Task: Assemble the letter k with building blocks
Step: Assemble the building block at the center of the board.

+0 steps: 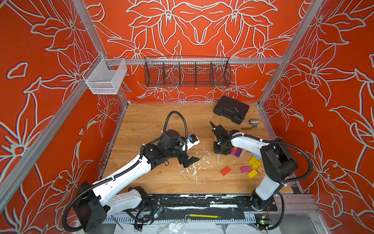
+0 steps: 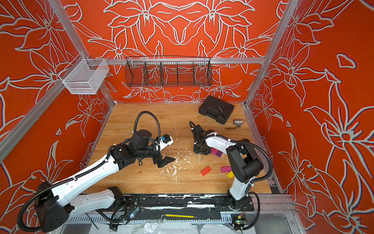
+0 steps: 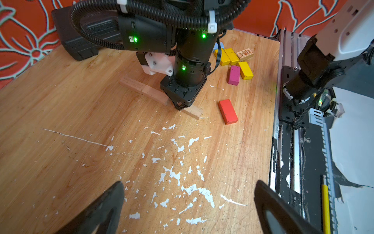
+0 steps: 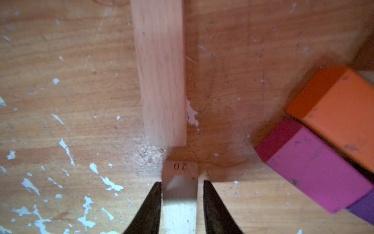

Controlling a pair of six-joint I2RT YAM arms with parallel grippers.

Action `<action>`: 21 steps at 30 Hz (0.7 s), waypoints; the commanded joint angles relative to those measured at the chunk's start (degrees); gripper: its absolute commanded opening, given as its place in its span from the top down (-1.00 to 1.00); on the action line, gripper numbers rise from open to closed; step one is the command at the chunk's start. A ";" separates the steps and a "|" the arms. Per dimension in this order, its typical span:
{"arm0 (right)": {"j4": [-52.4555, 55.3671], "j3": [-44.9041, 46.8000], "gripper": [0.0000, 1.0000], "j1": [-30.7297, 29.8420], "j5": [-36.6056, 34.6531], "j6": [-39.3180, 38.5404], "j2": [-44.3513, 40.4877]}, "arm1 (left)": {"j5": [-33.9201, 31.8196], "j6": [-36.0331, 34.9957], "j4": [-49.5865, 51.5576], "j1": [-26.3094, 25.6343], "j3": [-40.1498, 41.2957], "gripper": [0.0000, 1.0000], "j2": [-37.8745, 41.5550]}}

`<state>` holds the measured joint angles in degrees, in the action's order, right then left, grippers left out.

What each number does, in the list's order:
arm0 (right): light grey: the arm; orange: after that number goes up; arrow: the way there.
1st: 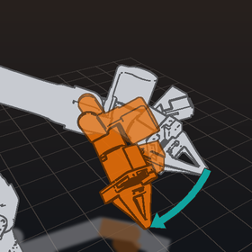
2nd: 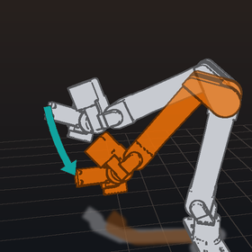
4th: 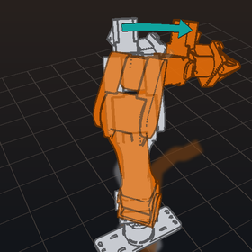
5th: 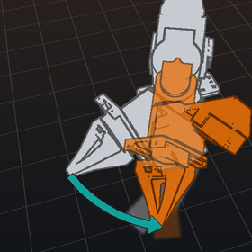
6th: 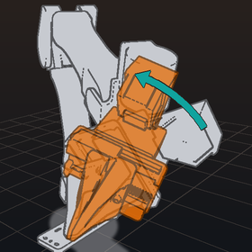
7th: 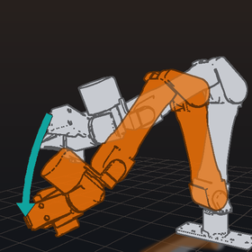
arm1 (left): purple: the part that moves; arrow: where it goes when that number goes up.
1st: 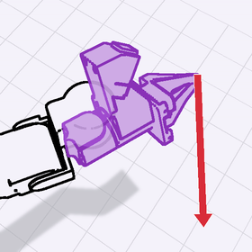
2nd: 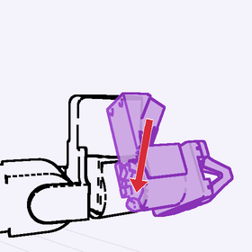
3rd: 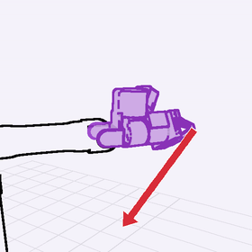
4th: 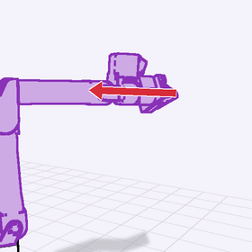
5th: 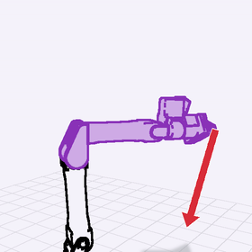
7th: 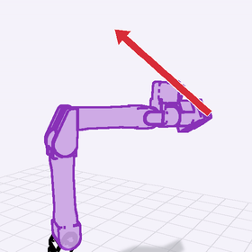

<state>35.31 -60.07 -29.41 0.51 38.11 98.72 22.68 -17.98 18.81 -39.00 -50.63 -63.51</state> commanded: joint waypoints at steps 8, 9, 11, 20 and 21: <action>0.00 -2.13 0.48 0.21 0.27 0.54 1.21 | 0.70 -0.26 0.26 -0.21 -0.60 -0.95 -0.24; 0.05 -2.38 0.49 0.18 0.26 0.44 1.28 | 0.66 -0.29 0.26 -0.20 -0.58 -0.95 -0.28; 0.11 -2.76 0.50 0.18 0.22 0.35 1.47 | 0.68 -0.25 0.26 -0.21 -0.67 -0.95 -0.30; 0.29 -4.24 0.51 0.19 0.53 0.08 3.19 | 0.45 -0.39 0.44 -0.20 -0.68 -0.95 -0.30; 0.37 -4.25 0.51 0.21 0.46 0.08 3.30 | 0.50 -0.39 0.44 -0.22 -0.67 -0.95 -0.31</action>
<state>34.94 -62.98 -29.41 0.95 37.98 100.97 22.65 -18.00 18.81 -39.00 -50.63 -63.55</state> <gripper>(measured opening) 0.275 0.975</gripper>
